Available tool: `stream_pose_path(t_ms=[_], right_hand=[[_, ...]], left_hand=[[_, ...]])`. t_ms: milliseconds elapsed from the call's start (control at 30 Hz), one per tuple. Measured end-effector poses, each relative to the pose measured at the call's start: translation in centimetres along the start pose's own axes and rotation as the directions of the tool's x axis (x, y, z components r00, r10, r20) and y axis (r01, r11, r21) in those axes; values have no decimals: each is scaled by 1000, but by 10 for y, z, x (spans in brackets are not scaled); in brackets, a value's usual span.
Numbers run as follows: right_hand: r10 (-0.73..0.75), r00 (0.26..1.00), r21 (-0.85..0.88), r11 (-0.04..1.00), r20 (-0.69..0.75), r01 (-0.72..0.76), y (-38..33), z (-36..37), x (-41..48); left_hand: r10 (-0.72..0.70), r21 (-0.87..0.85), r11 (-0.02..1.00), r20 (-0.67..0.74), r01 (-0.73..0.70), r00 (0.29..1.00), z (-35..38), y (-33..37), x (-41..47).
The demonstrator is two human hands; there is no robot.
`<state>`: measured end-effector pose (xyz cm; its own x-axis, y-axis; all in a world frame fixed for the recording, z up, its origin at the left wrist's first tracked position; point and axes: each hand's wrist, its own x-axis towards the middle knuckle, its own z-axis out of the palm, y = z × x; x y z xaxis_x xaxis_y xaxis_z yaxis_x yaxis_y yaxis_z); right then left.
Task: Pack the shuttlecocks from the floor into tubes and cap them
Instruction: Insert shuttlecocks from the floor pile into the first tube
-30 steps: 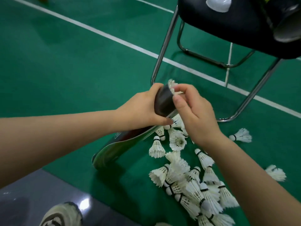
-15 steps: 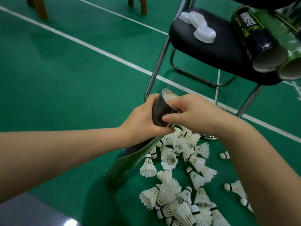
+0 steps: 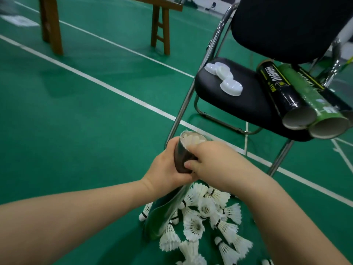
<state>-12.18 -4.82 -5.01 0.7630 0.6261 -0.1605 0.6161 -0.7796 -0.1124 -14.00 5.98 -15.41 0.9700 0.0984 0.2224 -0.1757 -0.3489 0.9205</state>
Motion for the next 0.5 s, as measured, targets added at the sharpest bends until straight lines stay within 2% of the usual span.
stream_pose_path(t_ms=[133,233,400,500], right_hand=[[59,998,-20,998,0,-59,2,6,5],[18,1000,-75,997,-25,-20,3,8,9],[88,996,-7,996,-24,-89,14,2,28],[62,997,3,998,-47,-61,17,1,37]], left_hand=[[3,24,1000,-2,-3,1000,-1,-4,6],[11,51,999,-14,-10,1000,-2,-5,15],[17,95,995,-25,-14,1000,1,-7,34],[-1,114,993,-68,9,998,2,-11,42]])
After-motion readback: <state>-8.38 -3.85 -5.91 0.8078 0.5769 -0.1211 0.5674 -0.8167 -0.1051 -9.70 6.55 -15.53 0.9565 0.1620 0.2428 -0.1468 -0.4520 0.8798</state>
